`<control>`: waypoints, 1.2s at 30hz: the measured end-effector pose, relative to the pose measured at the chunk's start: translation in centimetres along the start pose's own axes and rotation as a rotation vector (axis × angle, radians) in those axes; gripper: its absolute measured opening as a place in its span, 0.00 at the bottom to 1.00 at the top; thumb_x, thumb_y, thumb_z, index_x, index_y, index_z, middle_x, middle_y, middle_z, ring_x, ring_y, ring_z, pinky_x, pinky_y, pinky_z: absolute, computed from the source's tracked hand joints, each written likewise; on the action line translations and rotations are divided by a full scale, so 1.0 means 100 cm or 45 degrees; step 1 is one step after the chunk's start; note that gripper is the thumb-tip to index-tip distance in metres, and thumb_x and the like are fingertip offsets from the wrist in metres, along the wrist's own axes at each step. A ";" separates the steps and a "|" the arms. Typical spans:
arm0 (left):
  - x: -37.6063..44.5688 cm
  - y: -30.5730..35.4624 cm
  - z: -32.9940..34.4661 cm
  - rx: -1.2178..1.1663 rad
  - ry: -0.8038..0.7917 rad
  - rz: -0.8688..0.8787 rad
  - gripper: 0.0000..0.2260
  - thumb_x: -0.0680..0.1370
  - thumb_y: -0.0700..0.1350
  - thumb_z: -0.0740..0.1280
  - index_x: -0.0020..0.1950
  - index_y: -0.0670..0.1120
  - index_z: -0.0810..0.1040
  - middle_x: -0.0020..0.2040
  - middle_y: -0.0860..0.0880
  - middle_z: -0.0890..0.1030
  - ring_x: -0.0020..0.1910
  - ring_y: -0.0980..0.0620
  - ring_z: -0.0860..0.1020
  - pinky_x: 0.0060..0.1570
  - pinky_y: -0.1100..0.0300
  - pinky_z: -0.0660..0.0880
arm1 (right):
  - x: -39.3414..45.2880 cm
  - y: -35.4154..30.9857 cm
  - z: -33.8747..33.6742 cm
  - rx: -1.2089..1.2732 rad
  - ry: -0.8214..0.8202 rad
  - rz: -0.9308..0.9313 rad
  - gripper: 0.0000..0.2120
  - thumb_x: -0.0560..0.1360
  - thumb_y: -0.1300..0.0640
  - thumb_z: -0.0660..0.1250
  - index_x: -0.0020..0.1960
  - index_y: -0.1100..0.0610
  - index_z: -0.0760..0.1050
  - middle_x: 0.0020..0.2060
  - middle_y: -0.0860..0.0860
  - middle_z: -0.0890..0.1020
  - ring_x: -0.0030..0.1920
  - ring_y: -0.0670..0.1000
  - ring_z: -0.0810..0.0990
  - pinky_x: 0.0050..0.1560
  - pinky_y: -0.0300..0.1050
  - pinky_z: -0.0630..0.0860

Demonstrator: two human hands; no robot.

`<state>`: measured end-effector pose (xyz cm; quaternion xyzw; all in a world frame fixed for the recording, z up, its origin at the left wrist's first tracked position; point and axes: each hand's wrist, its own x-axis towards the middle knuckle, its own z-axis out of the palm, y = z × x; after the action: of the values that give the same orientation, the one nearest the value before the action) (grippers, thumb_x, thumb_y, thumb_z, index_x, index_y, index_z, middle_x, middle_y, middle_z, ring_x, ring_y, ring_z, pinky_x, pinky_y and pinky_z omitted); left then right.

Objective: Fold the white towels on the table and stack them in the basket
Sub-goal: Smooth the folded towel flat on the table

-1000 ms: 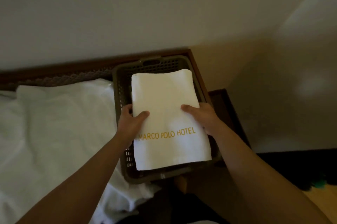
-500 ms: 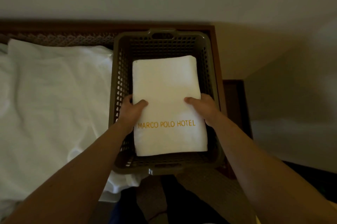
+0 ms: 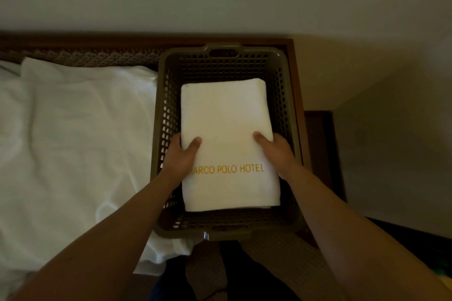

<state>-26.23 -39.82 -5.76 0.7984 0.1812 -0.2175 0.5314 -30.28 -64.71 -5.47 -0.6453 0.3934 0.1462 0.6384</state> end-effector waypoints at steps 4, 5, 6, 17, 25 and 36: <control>-0.024 -0.018 0.005 0.045 0.008 -0.117 0.26 0.82 0.60 0.64 0.75 0.49 0.67 0.63 0.49 0.78 0.58 0.48 0.78 0.58 0.50 0.76 | -0.018 0.020 -0.003 -0.007 -0.029 0.087 0.24 0.75 0.39 0.73 0.63 0.54 0.79 0.53 0.52 0.86 0.51 0.53 0.86 0.55 0.56 0.83; -0.030 -0.024 0.006 0.080 0.001 -0.146 0.27 0.81 0.62 0.63 0.75 0.49 0.67 0.63 0.48 0.78 0.59 0.46 0.79 0.60 0.47 0.76 | -0.023 0.024 -0.004 -0.020 -0.035 0.095 0.26 0.74 0.37 0.73 0.64 0.53 0.79 0.54 0.52 0.86 0.52 0.53 0.86 0.56 0.56 0.83; -0.035 -0.029 0.007 0.110 0.001 -0.164 0.28 0.81 0.63 0.63 0.75 0.49 0.66 0.64 0.48 0.78 0.60 0.45 0.78 0.62 0.46 0.76 | -0.028 0.028 -0.004 -0.040 -0.042 0.100 0.29 0.71 0.35 0.74 0.65 0.53 0.78 0.54 0.51 0.86 0.52 0.53 0.86 0.56 0.56 0.83; -0.052 -0.034 0.006 0.266 -0.042 0.017 0.28 0.83 0.60 0.60 0.77 0.47 0.60 0.63 0.47 0.77 0.54 0.49 0.76 0.54 0.56 0.72 | -0.060 0.057 -0.007 -0.101 0.049 0.072 0.21 0.77 0.48 0.74 0.67 0.55 0.78 0.57 0.49 0.84 0.56 0.51 0.83 0.61 0.54 0.80; -0.048 -0.042 0.005 0.381 -0.081 -0.021 0.32 0.81 0.62 0.62 0.79 0.46 0.56 0.70 0.40 0.75 0.64 0.39 0.77 0.64 0.46 0.75 | -0.064 0.064 -0.006 -0.345 0.074 0.093 0.18 0.79 0.55 0.71 0.68 0.57 0.73 0.57 0.50 0.80 0.58 0.52 0.78 0.63 0.50 0.75; -0.087 -0.001 -0.032 0.656 -0.063 0.157 0.29 0.80 0.66 0.57 0.75 0.51 0.67 0.71 0.47 0.73 0.65 0.45 0.75 0.65 0.44 0.75 | -0.106 0.041 0.022 -0.963 0.396 -0.174 0.33 0.76 0.52 0.70 0.75 0.58 0.59 0.70 0.60 0.67 0.67 0.64 0.71 0.64 0.61 0.74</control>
<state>-33.08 -37.29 -0.10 0.9113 0.0578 -0.2433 0.3270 -39.32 -58.70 -1.41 -0.8733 0.3601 0.1385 0.2975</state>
